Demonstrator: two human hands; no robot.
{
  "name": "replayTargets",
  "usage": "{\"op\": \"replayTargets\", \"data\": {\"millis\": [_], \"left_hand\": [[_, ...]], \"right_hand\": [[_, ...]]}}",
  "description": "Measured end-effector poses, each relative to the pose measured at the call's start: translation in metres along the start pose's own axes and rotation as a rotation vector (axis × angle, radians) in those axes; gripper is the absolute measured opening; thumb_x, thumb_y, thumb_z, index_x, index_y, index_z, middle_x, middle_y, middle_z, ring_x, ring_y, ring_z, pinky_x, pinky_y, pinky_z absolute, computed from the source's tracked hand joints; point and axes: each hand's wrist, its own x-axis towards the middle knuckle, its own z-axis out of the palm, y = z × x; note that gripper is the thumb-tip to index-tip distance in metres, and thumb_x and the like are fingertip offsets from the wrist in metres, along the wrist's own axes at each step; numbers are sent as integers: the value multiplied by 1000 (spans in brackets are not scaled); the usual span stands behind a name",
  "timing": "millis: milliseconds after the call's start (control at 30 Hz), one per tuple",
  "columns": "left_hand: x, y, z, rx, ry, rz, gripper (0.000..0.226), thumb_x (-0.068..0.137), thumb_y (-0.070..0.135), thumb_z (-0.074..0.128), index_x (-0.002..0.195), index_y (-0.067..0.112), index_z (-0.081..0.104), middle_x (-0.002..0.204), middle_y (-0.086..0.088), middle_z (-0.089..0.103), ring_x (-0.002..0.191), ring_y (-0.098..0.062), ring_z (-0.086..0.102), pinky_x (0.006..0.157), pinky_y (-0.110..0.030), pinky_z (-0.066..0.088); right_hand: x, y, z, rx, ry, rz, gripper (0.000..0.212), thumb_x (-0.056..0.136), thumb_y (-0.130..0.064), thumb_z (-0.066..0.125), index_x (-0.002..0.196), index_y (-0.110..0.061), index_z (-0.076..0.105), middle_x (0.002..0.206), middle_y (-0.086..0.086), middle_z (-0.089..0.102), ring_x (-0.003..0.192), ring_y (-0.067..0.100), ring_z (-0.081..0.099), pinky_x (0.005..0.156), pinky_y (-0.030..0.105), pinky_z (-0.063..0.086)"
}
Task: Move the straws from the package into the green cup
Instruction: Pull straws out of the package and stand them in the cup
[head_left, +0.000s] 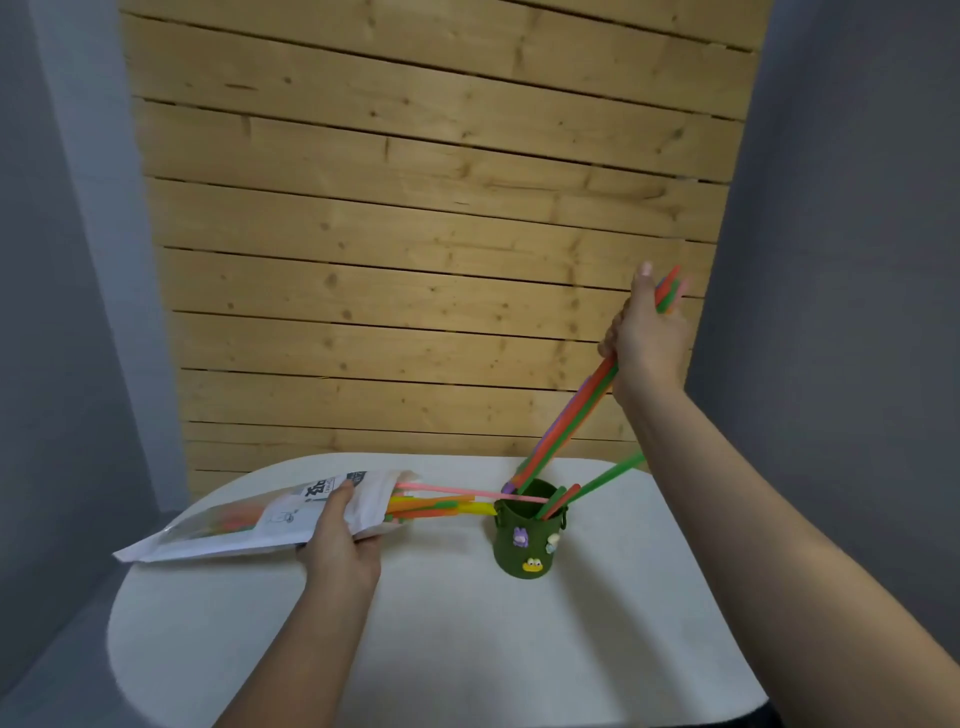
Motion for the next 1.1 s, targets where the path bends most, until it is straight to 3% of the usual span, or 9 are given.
{"op": "replayTargets", "data": {"millis": [67, 167, 267, 433, 667, 767, 867, 1000, 1100], "left_hand": [[-2, -1, 2, 1, 0, 7, 62, 86, 11, 69, 143, 15, 45, 142, -7, 59, 124, -24, 60, 46, -27, 58], [-2, 0, 4, 20, -14, 7, 60, 89, 11, 66, 144, 13, 44, 142, -9, 57, 116, -24, 61, 42, -24, 55], [3, -1, 3, 12, -19, 9, 60, 88, 11, 67, 144, 12, 44, 142, -10, 58, 125, -26, 60, 44, -27, 57], [5, -4, 1, 48, 5, 7, 61, 86, 10, 70, 142, 12, 46, 139, -9, 60, 123, -26, 61, 55, -31, 59], [13, -1, -2, 23, 18, 19, 67, 82, 9, 74, 142, 14, 44, 138, -8, 61, 120, -25, 64, 59, -32, 60], [12, 0, -2, 10, 14, 14, 68, 82, 7, 74, 142, 16, 43, 136, -6, 62, 119, -24, 64, 69, -36, 61], [10, -1, -2, 6, 4, 7, 68, 83, 6, 72, 142, 18, 42, 137, -7, 61, 119, -24, 64, 81, -43, 59], [9, 1, -2, 5, 8, 11, 69, 83, 7, 73, 143, 19, 39, 137, -6, 60, 119, -24, 63, 74, -43, 60], [8, 1, -1, 10, -2, 11, 69, 83, 7, 72, 143, 19, 39, 137, -6, 60, 119, -24, 63, 75, -43, 60]], "right_hand": [[3, 12, 1, -64, -19, -18, 33, 91, -51, 48, 90, -19, 57, 52, -3, 38, 44, 10, 38, 50, 28, 38], [3, 26, 3, -124, -42, -54, 34, 93, -49, 47, 74, -21, 47, 55, -1, 41, 46, 12, 40, 50, 28, 40], [1, 35, 5, -138, -47, -46, 38, 93, -47, 48, 65, -22, 41, 55, -1, 41, 48, 12, 40, 54, 28, 39], [1, 45, 7, -124, -53, -24, 37, 93, -46, 49, 66, -22, 42, 54, -1, 40, 49, 12, 38, 54, 29, 37], [8, 60, 9, -258, -104, -19, 35, 92, -51, 47, 77, -19, 47, 55, 0, 42, 47, 11, 42, 51, 26, 41], [8, 70, 8, -316, -111, 10, 42, 93, -48, 47, 64, -18, 45, 56, 1, 45, 48, 12, 47, 61, 31, 47], [7, 79, 5, -368, -145, 52, 39, 93, -42, 50, 64, -16, 48, 59, 1, 51, 53, 12, 54, 72, 35, 50], [6, 87, 1, -407, -200, 104, 26, 89, -32, 59, 69, -17, 54, 65, 1, 63, 72, 20, 66, 84, 39, 51], [8, 86, -2, -337, -129, 91, 12, 86, -25, 65, 82, -19, 54, 76, 1, 67, 78, 18, 69, 82, 36, 53]]}}
